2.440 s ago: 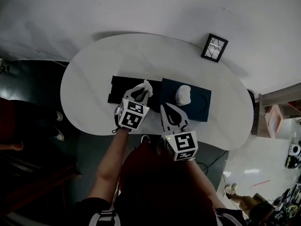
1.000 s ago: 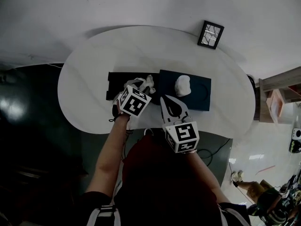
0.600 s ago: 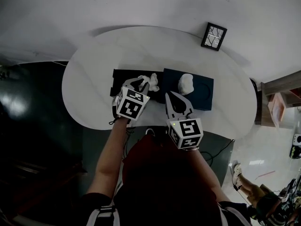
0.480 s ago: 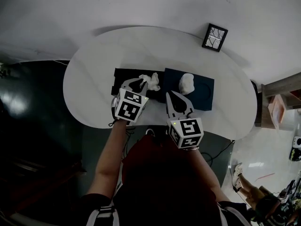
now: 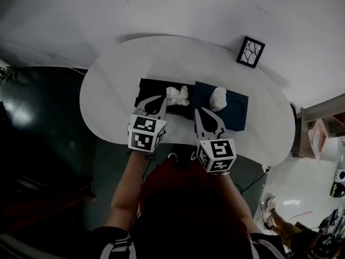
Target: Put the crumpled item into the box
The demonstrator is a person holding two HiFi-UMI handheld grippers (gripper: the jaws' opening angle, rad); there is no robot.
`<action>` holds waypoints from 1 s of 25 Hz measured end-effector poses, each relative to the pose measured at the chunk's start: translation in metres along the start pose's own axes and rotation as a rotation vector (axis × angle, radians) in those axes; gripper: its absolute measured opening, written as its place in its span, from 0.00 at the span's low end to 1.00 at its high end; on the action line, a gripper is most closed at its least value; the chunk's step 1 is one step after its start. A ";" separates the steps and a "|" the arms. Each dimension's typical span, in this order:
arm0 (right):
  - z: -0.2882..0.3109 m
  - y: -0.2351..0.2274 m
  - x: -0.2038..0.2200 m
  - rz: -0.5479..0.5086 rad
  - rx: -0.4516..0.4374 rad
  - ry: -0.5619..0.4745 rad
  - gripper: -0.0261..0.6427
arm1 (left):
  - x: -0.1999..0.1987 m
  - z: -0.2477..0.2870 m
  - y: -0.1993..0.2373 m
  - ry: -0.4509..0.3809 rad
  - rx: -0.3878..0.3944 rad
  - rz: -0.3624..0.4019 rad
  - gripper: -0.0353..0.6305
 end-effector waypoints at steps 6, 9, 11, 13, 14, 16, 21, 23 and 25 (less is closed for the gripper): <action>-0.012 0.003 0.000 -0.008 0.003 -0.023 0.06 | 0.007 -0.023 -0.004 -0.065 -0.029 -0.044 0.09; -0.018 0.005 0.000 -0.008 0.005 -0.030 0.06 | 0.010 -0.032 -0.006 -0.085 -0.041 -0.060 0.09; -0.022 0.006 0.000 -0.005 0.004 -0.034 0.06 | 0.011 -0.039 -0.007 -0.097 -0.051 -0.069 0.09; -0.026 0.007 0.001 -0.001 0.001 -0.039 0.06 | 0.012 -0.045 -0.009 -0.109 -0.062 -0.075 0.09; -0.027 0.008 0.002 0.001 0.000 -0.041 0.06 | 0.013 -0.048 -0.010 -0.115 -0.066 -0.079 0.09; -0.030 0.010 0.003 0.003 -0.002 -0.045 0.06 | 0.015 -0.053 -0.011 -0.129 -0.074 -0.086 0.09; -0.034 0.016 0.005 0.003 -0.001 -0.054 0.06 | 0.020 -0.066 -0.014 -0.160 -0.085 -0.095 0.09; -0.036 0.019 0.006 0.004 -0.002 -0.056 0.06 | 0.023 -0.070 -0.016 -0.167 -0.084 -0.101 0.09; -0.038 0.022 0.007 0.005 -0.002 -0.058 0.06 | 0.026 -0.074 -0.018 -0.175 -0.081 -0.107 0.09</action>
Point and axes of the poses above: the fingertips, and each gripper's own axes: z forward along the fingers, y to its left, x out of its underside, the point moved 7 cm from there along -z, backward along the fingers, and after that the axes turned 3 degrees about y, right-handed, at the moved point
